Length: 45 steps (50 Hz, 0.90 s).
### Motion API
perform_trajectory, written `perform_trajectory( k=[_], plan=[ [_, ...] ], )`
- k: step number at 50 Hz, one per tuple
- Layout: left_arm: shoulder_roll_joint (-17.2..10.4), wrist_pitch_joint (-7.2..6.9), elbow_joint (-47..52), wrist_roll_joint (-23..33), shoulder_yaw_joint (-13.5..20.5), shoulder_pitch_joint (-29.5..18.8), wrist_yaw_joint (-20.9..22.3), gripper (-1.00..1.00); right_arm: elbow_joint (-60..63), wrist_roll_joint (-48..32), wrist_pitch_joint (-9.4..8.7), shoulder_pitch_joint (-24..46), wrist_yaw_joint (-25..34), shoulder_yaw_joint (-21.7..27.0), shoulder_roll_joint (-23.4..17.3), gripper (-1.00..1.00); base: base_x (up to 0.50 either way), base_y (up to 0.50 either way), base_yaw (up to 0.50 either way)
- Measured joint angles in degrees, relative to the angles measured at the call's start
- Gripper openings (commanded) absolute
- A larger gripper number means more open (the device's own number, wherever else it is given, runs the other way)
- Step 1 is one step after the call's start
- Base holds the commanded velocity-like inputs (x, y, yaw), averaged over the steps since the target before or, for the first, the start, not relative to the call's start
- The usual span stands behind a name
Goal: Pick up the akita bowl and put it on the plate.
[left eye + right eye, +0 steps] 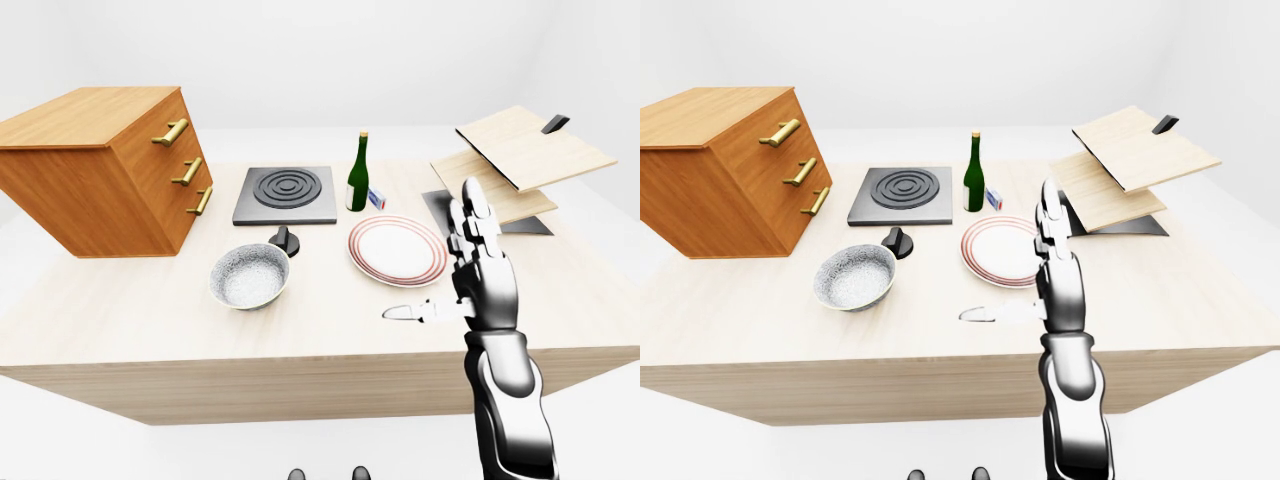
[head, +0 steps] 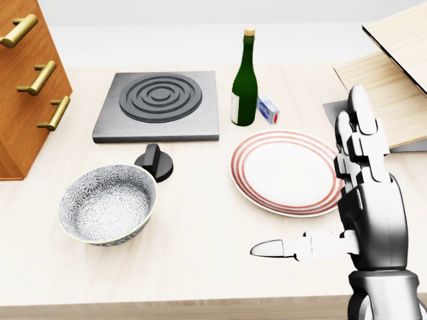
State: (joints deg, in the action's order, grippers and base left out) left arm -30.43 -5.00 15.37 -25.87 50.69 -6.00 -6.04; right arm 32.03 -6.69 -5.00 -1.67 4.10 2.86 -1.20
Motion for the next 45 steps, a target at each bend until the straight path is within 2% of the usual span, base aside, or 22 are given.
perform_trajectory(
  k=[6, 16, 45],
  plan=[
    [-3.11, 0.0, -6.0, -1.43, 3.13, 0.76, -0.33, 1.0, -0.19, 0.37, 0.0, 0.32, -0.79, 0.23, -0.04, 1.0, 0.0, 0.0, 0.0],
    [-5.7, 0.0, -10.7, -2.81, 5.07, 1.38, -1.08, 1.0, 0.73, 0.45, 0.0, 0.65, -1.02, -0.03, -0.09, 0.96, 0.0, 0.0, 0.0],
    [-7.1, 0.0, -13.67, -3.29, 5.77, 1.68, -1.35, 1.0, 1.13, 0.74, 0.0, 0.82, -1.09, -0.6, -0.02, 0.95, 0.02, 0.0, 0.0]
  ],
)
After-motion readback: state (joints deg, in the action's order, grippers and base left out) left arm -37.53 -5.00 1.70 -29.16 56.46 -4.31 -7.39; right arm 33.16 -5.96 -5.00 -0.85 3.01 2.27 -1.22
